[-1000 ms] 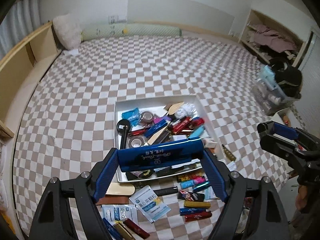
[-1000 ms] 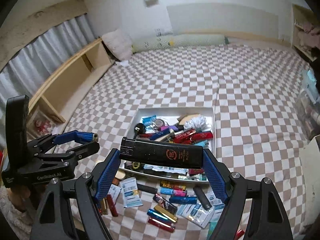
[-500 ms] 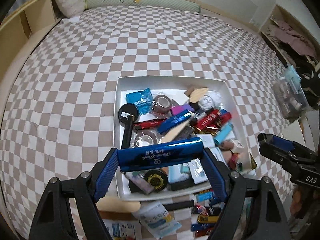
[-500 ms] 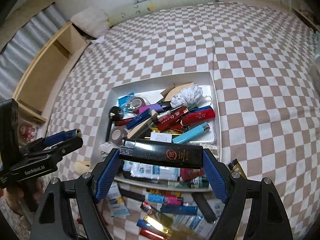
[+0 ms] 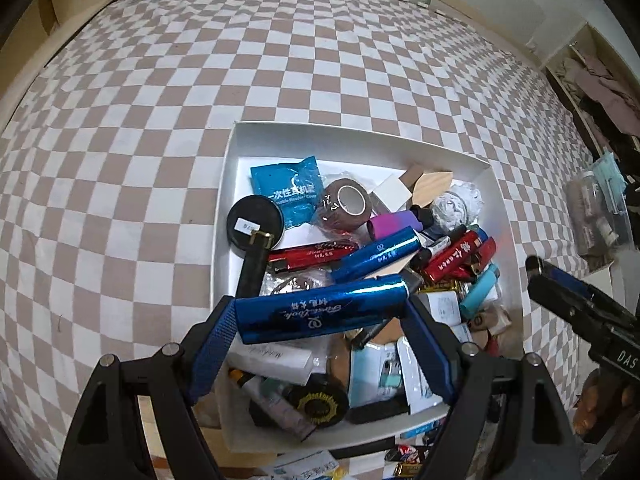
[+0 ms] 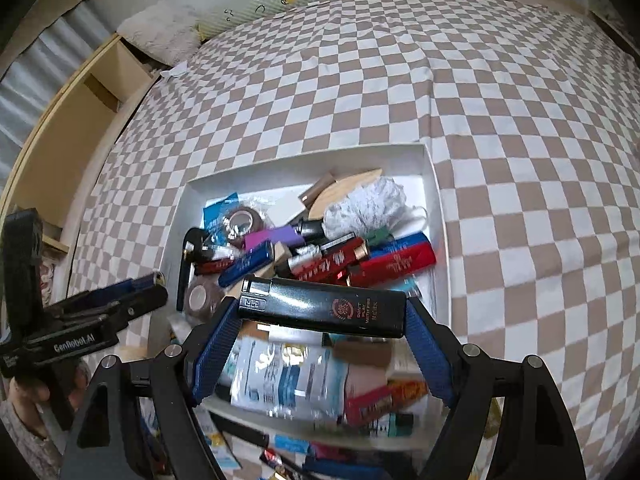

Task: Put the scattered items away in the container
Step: 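Carry the blue and black lighters over the white tray with both tools, then open the left tool to drop the blue lighter while the right tool releases the black lighter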

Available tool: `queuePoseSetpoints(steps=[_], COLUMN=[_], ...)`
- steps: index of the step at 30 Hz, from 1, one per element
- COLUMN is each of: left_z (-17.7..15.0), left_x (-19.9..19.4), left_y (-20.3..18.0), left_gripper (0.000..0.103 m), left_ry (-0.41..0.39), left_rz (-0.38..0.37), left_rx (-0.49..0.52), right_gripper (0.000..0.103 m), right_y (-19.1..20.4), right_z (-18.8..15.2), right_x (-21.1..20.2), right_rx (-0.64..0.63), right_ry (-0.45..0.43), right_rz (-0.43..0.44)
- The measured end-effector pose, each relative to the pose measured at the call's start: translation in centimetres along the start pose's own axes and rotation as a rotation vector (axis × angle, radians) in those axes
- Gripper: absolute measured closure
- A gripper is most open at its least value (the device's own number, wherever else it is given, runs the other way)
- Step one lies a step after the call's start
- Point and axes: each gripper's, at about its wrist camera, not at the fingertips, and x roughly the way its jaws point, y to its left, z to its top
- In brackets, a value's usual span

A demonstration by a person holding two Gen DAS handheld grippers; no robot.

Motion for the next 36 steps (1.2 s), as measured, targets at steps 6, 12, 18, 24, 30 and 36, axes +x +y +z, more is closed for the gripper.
queuePoseSetpoints(steps=[6,12,18,24,30,36], left_z=[0.7,1.2,1.5,1.7,1.9,1.8], left_x=[2.2,3.2,3.8,4.1,4.5,4.0], left_y=[-0.1,0.2,0.7,0.3,0.5,0.9], left_gripper=[0.021,0.021,0.021,0.021,0.016,0.011], left_ry=[0.051,0.058,0.06,0.043,0.048,0.029], left_rz=[0.025,0.05,0.055,0.088,0.081,0.085], left_rx=[-0.025,-0.038,-0.06,-0.035,-0.066,-0.073], right_gripper=[0.021,0.021,0.021,0.021,0.021,0.021], right_y=[0.7,1.9,3.1,3.3,3.2,3.4], right_z=[2.3,4.0,4.8,5.4,5.7,5.9], right_x=[1.5,3.9,6.5,7.3,7.8,8.4], right_rx=[-0.001,-0.009,-0.023,-0.017,-0.006,-0.02], right_ry=[-0.022,-0.012,0.021,0.025,0.027,0.037], right_rz=[0.003,0.028,0.043,0.051,0.052,0.05])
